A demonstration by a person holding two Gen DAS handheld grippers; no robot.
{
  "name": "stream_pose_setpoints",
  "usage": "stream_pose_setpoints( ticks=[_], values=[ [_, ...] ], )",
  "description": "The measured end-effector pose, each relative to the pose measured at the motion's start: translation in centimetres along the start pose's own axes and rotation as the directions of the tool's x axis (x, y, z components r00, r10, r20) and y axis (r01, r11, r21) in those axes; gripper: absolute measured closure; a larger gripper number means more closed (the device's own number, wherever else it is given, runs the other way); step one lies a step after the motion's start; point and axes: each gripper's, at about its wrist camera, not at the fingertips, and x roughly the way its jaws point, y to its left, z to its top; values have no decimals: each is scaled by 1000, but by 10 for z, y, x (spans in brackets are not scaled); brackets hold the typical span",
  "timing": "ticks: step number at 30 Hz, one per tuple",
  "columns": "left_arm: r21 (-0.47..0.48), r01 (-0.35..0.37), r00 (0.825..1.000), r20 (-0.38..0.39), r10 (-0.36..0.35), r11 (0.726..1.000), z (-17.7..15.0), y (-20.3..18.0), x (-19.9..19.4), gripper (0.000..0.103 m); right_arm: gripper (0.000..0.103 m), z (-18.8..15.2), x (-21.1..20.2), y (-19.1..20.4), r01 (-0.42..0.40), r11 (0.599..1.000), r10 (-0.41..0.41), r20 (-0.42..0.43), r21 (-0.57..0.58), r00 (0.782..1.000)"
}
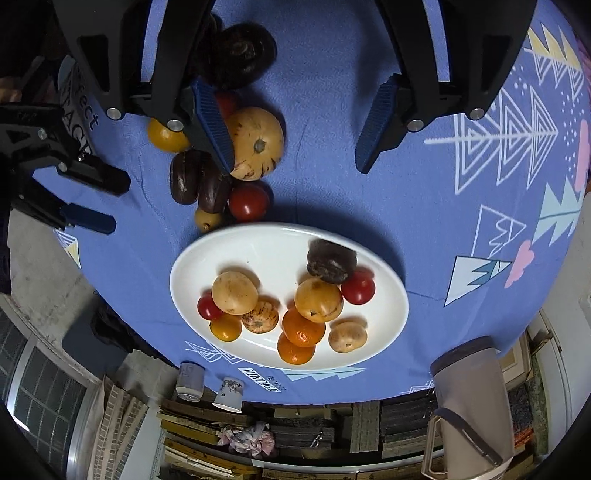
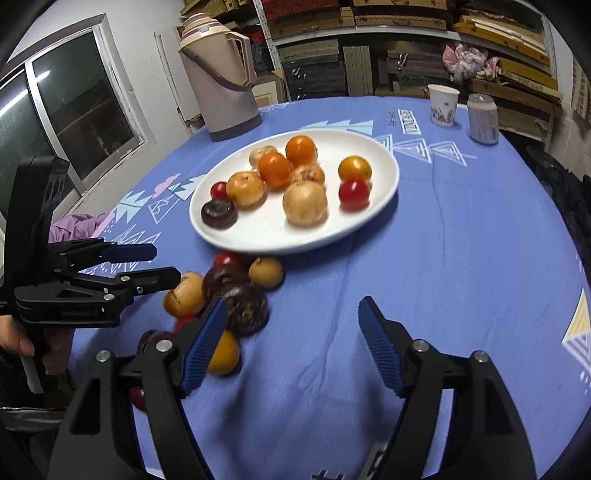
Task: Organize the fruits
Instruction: 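Withdraw both tools from the plate back toward the fruit cluster, then grasp the speckled pear with the left tool while the right tool grasps a yellow-orange fruit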
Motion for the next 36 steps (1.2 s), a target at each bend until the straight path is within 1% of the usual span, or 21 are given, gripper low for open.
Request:
stream_pose_setpoints(
  ticks=[4, 7, 10, 11, 12, 13, 15, 16, 19, 22, 27, 29, 30, 31, 32, 33, 35, 36],
  values=[
    [-22, 58, 998, -23, -58, 998, -3, 0, 2, 35, 31, -6, 0, 3, -13, 1000, 13, -9, 2, 1000],
    [-5, 78, 997, -29, -78, 997, -6, -7, 5, 35, 31, -12, 0, 9, -41, 999, 41, -26, -13, 999],
    [15, 77, 995, -61, -76, 997, -10, -10, 15, 35, 31, -19, 3, 17, -67, 997, 65, -56, -41, 996],
    [10, 80, 994, -73, -79, 997, -12, -9, 21, 33, 31, -21, 4, 19, -66, 997, 63, -61, -48, 996],
    [-13, 102, 993, -65, -102, 995, -13, -5, 23, 33, 31, -24, 5, 21, -63, 997, 60, -65, -52, 996],
    [-26, 113, 991, -64, -114, 993, -12, -2, 25, 35, 31, -25, 5, 22, -64, 997, 60, -68, -53, 996],
    [-28, 134, 990, -45, -136, 991, -11, 1, 26, 49, 31, -27, 6, 24, -64, 996, 60, -73, -55, 995],
    [-11, 150, 988, -36, -150, 989, -11, -1, 25, 65, 31, -27, 7, 26, -65, 996, 60, -76, -59, 995],
    [55, 116, 993, -19, -115, 992, -14, -10, 22, 64, 31, -27, 8, 32, -83, 993, 76, -82, -82, 994],
    [41, 133, 991, -19, -132, 990, -15, -4, 22, 64, 31, -28, 10, 37, -84, 991, 75, -87, -104, 993],
    [36, 128, 992, -21, -127, 991, -15, 2, 23, 64, 31, -29, 12, 40, -90, 988, 78, -99, -128, 992],
    [33, 116, 993, -21, -116, 993, -15, 1, 26, 62, 33, -29, 14, 41, -103, 986, 90, -101, -131, 991],
    [32, 110, 994, -23, -109, 993, -16, 2, 28, 62, 37, -29, 15, 42, -114, 985, 101, -103, -129, 990],
    [32, 101, 995, -28, -100, 994, -16, 1, 30, 64, 41, -28, 19, 43, -122, 984, 108, -113, -129, 988],
    [39, 93, 995, -25, -93, 995, -17, 0, 29, 67, 42, -29, 23, 45, -133, 982, 116, -132, -133, 984],
    [42, 88, 996, -25, -87, 995, -17, 0, 28, 67, 43, -30, 24, 47, -141, 981, 123, -134, -133, 983],
    [33, 90, 996, -26, -90, 995, -16, 3, 28, 68, 45, -30, 26, 48, -145, 981, 130, -120, -127, 984],
    [26, 91, 995, -28, -91, 995, -15, 5, 28, 68, 49, -29, 26, 48, -147, 982, 134, -109, -122, 985]
  ],
)
